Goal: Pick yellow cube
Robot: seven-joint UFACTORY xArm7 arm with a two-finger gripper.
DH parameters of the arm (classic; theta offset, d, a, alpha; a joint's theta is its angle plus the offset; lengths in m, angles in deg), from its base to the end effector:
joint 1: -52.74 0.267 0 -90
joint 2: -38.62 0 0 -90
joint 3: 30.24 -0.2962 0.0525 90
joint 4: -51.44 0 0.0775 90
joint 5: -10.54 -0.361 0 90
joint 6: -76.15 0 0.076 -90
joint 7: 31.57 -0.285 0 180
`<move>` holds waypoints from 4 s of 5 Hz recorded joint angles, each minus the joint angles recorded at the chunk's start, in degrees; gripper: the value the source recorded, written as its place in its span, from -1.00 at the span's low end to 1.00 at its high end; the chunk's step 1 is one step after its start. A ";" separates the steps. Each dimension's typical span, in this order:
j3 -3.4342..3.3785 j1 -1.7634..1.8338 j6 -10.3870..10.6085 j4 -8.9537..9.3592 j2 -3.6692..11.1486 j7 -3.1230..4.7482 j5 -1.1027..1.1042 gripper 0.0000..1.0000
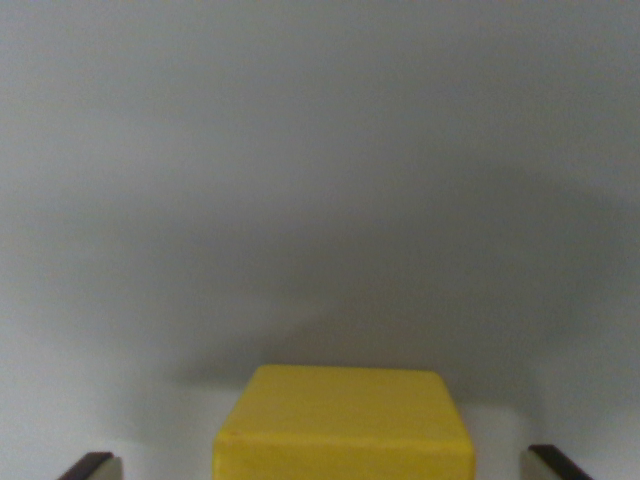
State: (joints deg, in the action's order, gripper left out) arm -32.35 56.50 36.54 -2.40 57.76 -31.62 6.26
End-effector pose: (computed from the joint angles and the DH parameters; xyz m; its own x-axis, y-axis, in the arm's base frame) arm 0.4640 0.0594 -0.0131 0.9953 0.0427 -0.0873 0.0380 -0.9978 -0.0545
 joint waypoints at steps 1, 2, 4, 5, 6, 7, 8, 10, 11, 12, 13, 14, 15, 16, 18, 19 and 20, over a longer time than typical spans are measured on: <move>0.00 0.00 0.00 0.00 0.00 0.00 0.00 1.00; 0.00 0.00 0.00 0.00 0.00 0.00 0.00 1.00; 0.00 0.00 -0.20 -0.13 -0.06 -0.01 0.00 1.00; 0.00 0.00 -0.73 -0.50 -0.24 -0.04 0.01 1.00; 0.00 0.00 -0.73 -0.50 -0.24 -0.04 0.01 1.00; 0.01 -0.01 -1.58 -1.07 -0.51 -0.09 0.03 1.00; 0.01 -0.01 -1.58 -1.07 -0.51 -0.09 0.03 1.00; 0.02 -0.02 -2.71 -1.84 -0.88 -0.15 0.05 1.00; 0.02 -0.02 -4.05 -2.75 -1.31 -0.22 0.07 1.00; 0.02 -0.02 -4.05 -2.75 -1.31 -0.22 0.07 1.00; 0.03 -0.03 -5.70 -3.86 -1.85 -0.31 0.10 1.00; 0.03 -0.03 -5.70 -3.86 -1.85 -0.31 0.10 1.00; 0.05 -0.04 -7.46 -5.05 -2.41 -0.40 0.13 1.00; 0.05 -0.04 -7.46 -5.05 -2.41 -0.40 0.13 1.00; 0.06 -0.06 -9.60 -6.50 -3.11 -0.52 0.17 1.00; 0.07 -0.07 -11.71 -7.93 -3.79 -0.63 0.21 1.00; 0.07 -0.07 -11.71 -7.93 -3.79 -0.63 0.21 1.00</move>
State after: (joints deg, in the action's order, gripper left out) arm -32.28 56.43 24.83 -10.33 53.97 -32.25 6.46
